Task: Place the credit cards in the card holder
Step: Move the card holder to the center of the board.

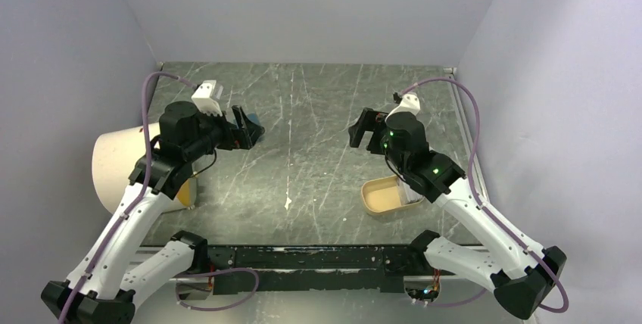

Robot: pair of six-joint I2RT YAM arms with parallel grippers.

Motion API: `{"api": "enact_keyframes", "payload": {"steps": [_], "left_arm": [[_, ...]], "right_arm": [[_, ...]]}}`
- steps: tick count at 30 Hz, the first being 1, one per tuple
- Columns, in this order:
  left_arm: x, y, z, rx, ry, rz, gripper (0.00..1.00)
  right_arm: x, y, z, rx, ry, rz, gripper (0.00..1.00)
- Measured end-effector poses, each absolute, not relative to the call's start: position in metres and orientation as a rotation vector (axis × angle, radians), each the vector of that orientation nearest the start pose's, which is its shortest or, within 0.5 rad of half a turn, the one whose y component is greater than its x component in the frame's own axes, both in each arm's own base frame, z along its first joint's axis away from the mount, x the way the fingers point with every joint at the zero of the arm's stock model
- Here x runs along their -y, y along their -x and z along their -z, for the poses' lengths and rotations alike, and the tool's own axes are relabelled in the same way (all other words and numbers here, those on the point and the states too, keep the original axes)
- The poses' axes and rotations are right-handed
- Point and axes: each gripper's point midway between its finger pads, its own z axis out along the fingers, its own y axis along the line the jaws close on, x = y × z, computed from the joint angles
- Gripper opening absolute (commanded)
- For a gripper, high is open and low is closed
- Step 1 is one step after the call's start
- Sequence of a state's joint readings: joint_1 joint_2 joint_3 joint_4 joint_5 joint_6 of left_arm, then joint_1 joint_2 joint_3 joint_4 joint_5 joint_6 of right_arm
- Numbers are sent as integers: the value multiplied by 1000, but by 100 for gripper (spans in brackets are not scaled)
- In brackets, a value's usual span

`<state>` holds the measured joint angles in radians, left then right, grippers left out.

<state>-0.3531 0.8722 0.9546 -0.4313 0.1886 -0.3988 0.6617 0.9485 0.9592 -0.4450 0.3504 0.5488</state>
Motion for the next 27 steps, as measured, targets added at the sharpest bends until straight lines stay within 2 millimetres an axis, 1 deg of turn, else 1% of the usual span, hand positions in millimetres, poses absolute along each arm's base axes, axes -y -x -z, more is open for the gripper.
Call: {"api": "enact_keyframes", "payload": {"steps": [6,9,12,15,18,20,23,25,27], "left_arm": [[152,-272,-271,-1991,-83,675,97],[152,-276,-265,-2013,-77,664,94],[149,-287,-259,-2042,-45,619,92],[142,-307,-249,-2086,10,528,91],[134,-340,-230,-2158,77,395,91],[130,-360,-206,-2220,112,306,90],[126,-382,-166,-2326,139,195,87],[125,-397,-146,-2379,154,135,85],[123,-417,-125,-2420,172,82,85]], "right_arm": [[-164,-276,-255,-1999,-113,-427,99],[-164,-276,-256,-1996,-110,-431,99],[-163,-275,-259,-1987,-110,-438,99],[-163,-274,-262,-1976,-107,-447,99],[-164,-273,-265,-1968,-95,-461,99],[-165,-271,-268,-1959,-86,-472,99],[-164,-268,-277,-1932,-77,-491,99],[-163,-266,-284,-1910,-75,-507,99],[-162,-263,-292,-1886,-74,-528,99]]}}
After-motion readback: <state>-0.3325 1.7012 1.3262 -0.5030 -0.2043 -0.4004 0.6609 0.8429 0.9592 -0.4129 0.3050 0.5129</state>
